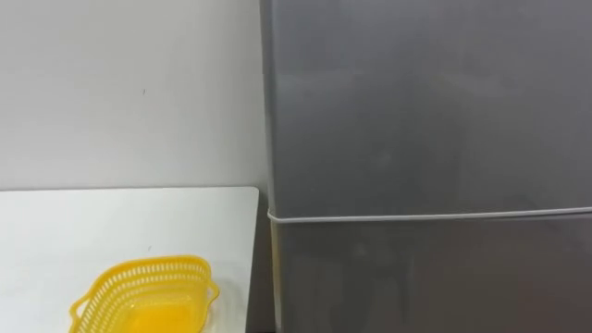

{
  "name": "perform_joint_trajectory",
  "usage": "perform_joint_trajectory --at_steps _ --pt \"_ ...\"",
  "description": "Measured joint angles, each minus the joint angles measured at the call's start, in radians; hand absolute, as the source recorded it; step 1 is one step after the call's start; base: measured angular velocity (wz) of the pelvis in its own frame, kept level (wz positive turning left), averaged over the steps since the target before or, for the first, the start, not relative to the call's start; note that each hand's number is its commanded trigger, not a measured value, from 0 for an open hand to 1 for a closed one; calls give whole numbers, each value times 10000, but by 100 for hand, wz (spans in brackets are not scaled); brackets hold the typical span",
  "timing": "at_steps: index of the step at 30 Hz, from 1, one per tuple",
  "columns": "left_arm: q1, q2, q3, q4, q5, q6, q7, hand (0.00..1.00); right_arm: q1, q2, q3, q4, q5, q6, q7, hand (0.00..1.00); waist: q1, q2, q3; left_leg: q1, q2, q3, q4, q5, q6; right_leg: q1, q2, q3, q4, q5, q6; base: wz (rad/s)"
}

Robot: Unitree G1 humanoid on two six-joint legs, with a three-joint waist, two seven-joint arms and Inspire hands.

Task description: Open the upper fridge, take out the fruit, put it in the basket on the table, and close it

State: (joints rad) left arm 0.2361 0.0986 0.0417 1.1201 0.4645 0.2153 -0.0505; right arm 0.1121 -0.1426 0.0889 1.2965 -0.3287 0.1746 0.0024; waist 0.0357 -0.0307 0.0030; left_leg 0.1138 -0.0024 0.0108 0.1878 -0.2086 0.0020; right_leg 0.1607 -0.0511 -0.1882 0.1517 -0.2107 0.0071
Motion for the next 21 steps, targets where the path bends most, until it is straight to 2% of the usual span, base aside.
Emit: perform_joint_trajectory --at_steps 5,11,15,16,17,21 --pt "42 -15 372 -1 -1514 -70 311 0 -41 0 -45 -3 162 2 2 0 -1 -10 -5 -17 -1 0 20 0 0 10 -5 -30 3 -2 -3 1" --pt "101 -23 1171 -1 -3686 -145 1168 0 -44 5 -432 6 198 6 -33 0 23 21 8 6 -26 -32 92 -3 3 104 -30 -73 -16 -7 3 2" --pt "227 -62 2473 -121 -5540 -286 2115 0 -14 0 -825 1 491 -13 -230 0 75 96 -25 6 -25 -31 104 -6 7 74 -31 -80 8 -7 3 0" --pt "230 -97 2852 -493 -5997 -329 2523 0 -14 -1 -945 -13 484 -22 -265 0 183 162 -53 -5 -20 -33 105 -6 7 -3 -32 -68 25 -7 1 0" --pt "220 -112 3069 -746 -6189 -369 2717 0 -14 -2 -1064 -12 486 -37 -267 0 231 170 -47 -18 -16 -51 99 -6 7 -17 -31 -78 27 -5 0 4" --pt "-24 -61 4084 -1926 -6863 -1200 4347 0 -74 -77 -1327 -32 471 -251 -395 0 345 209 -58 -25 -20 -142 44 -5 8 -5 -27 -79 144 -1 -2 1"
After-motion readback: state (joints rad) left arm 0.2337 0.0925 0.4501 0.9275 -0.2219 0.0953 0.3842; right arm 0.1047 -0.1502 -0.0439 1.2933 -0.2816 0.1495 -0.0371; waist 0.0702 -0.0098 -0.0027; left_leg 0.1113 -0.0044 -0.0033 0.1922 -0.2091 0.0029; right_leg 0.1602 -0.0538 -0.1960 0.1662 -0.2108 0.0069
